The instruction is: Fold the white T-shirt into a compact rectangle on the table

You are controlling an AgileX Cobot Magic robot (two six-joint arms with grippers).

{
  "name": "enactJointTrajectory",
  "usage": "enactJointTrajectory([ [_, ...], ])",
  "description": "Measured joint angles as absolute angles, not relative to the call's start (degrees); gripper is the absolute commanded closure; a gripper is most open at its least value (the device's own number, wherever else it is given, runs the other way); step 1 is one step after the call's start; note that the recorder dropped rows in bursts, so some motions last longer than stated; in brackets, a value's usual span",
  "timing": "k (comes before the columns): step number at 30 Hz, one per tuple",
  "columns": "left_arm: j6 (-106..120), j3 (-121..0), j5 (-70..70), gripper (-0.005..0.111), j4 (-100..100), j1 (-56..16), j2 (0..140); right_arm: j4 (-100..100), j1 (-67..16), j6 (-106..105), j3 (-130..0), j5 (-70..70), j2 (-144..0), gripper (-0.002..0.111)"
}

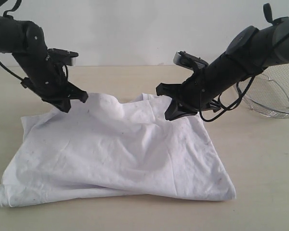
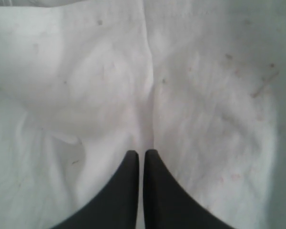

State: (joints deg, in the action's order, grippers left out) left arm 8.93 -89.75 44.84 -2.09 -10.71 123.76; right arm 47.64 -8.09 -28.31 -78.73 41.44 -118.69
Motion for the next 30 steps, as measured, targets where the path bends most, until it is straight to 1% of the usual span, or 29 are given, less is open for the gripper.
enactJointTrajectory([
  [4, -0.47, -89.87, 45.73, 0.102, 8.87, -7.81, 123.89, 47.64, -8.09, -28.31, -78.73, 41.55, -118.69, 0.109],
  [7, -3.22, -89.87, 46.24, 0.102, 11.3, -3.81, 123.24, 47.75, -8.09, -28.31, -78.73, 41.79, -118.69, 0.109],
  [11, -2.6, -89.87, 47.65, 0.102, 6.31, 1.95, 121.01, 47.86, -8.09, -28.31, -78.73, 41.4, -118.69, 0.109],
  [14, 2.63, -89.87, 49.16, 0.102, -2.86, 4.19, 119.05, 47.86, -7.53, -27.83, -78.84, 41.01, -118.69, 0.109],
  [17, 10.88, -89.87, 50.96, 0.102, -14.86, 4.3, 117.15, 47.97, -5.95, -27.67, -80.27, 40.44, -118.69, 0.109],
  [20, 17.03, -90.11, 52.29, 0.102, -23.46, 2.06, 116.32, 48.09, -4.21, -27.51, -81.88, 39.2, -118.69, 0.109],
  [25, 19.62, -90.2, 52.88, 0.102, -26.65, -2.42, 117.91, 47.62, -3.14, -27.44, -84.22, 37.72, -119.24, 0.109],
  [30, 19.38, -90.2, 52.88, 0.102, -26.5, -3.47, 121.01, 46.75, -3.14, -27.44, -84.53, 38.15, -122.71, 0.109],
])
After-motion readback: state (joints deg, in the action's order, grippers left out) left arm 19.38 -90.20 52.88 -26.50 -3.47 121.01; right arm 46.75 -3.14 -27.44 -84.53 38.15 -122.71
